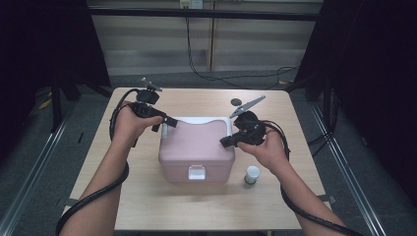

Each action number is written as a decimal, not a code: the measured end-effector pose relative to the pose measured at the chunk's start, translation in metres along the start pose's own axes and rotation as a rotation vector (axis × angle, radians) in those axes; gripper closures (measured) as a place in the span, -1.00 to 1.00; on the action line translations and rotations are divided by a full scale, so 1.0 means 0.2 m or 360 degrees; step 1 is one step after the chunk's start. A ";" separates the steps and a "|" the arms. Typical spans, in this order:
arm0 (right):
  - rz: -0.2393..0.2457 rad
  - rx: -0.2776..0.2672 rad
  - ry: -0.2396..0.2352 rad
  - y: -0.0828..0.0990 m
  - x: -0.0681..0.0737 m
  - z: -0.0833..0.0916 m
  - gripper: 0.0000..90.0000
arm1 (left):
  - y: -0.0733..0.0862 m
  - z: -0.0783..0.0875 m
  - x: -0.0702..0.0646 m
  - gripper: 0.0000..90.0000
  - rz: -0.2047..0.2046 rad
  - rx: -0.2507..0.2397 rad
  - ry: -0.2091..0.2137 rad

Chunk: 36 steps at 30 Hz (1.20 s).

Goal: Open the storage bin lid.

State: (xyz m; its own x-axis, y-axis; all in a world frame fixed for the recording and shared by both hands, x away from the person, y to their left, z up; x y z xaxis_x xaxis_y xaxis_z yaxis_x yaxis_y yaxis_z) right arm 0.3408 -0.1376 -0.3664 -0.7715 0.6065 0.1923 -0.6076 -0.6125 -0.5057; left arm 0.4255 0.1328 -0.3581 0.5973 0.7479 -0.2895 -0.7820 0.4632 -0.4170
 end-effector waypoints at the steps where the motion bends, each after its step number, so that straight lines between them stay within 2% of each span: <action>1: -0.0008 -0.0004 -0.0006 0.00 0.00 0.00 1.00 | 0.00 0.01 0.00 -0.13 -0.0010 -0.0003 0.0003; 7: -0.0004 -0.0022 -0.0021 -0.01 0.00 -0.01 1.00 | 0.00 0.06 -0.01 -0.06 -0.0025 -0.0010 0.0005; 8: -0.0010 -0.0024 -0.0023 0.00 0.00 -0.01 1.00 | 0.00 0.06 -0.02 0.00 -0.0024 -0.0017 0.0063; 9: -0.0014 -0.0027 -0.0020 -0.01 0.00 -0.01 1.00 | 0.00 0.07 -0.03 0.17 -0.0010 -0.0058 0.0166; 10: -0.0013 -0.0025 -0.0017 -0.01 0.00 -0.01 1.00 | 0.00 0.08 -0.06 0.17 0.0000 -0.0077 0.0194; 11: -0.0016 -0.0020 -0.0017 -0.01 0.00 -0.01 1.00 | -0.01 0.08 -0.08 0.17 -0.0066 -0.0046 0.0115; 13: -0.0014 -0.0004 -0.0004 -0.01 0.01 -0.01 1.00 | -0.02 0.08 -0.10 0.09 -0.0085 -0.0024 0.0067; 14: -0.0011 -0.0004 0.0001 -0.01 0.01 -0.01 1.00 | -0.02 0.08 -0.09 0.03 -0.0061 -0.0017 0.0035; 15: -0.0012 -0.0002 0.0004 -0.01 0.01 -0.01 1.00 | -0.02 0.07 -0.08 -0.04 -0.0053 0.0006 -0.0025; 16: -0.0016 0.0003 0.0006 -0.01 0.01 -0.01 1.00 | -0.02 0.06 -0.07 -0.09 -0.0017 0.0008 -0.0058; 20: -0.0016 0.0003 0.0006 -0.01 0.01 -0.01 1.00 | -0.01 0.04 -0.01 -0.22 0.0064 0.0035 -0.0122; 23: -0.0014 0.0013 0.0006 -0.02 0.01 -0.01 1.00 | 0.00 0.01 0.02 -0.31 0.0114 0.0077 -0.0129; 26: -0.0011 0.0013 0.0010 -0.02 0.01 -0.01 1.00 | 0.01 -0.03 0.03 -0.33 0.0146 0.0070 -0.0072; 30: -0.0019 0.0014 0.0008 -0.01 0.01 -0.01 1.00 | 0.00 -0.08 0.00 -0.28 0.0133 0.0095 -0.0011; 32: -0.0025 0.0015 0.0005 -0.02 0.01 -0.01 1.00 | -0.01 -0.07 -0.01 -0.31 0.0118 0.0101 -0.0042; 35: -0.0030 0.0022 0.0000 -0.02 0.01 -0.01 1.00 | -0.02 -0.05 -0.01 -0.19 0.0110 0.0103 -0.0062; 36: -0.0032 0.0023 -0.0002 -0.02 0.01 -0.01 1.00 | -0.02 -0.04 -0.01 -0.17 0.0115 0.0098 -0.0049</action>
State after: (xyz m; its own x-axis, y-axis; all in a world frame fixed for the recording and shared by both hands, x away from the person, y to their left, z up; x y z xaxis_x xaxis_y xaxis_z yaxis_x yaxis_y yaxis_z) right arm 0.3413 -0.1328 -0.3659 -0.7593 0.6181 0.2035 -0.6256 -0.6073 -0.4897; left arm 0.4288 0.1255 -0.3637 0.5338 0.7943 -0.2899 -0.8330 0.4351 -0.3418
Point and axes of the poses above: each handheld gripper's, and its own axes: z roughly backward along the jaws, y roughly out of its underside, x roughly to its left, the point moved 3 cm from there along -z, roughly forward along the jaws, and after that the axes turned 8 degrees about x, right-handed, at the moved point
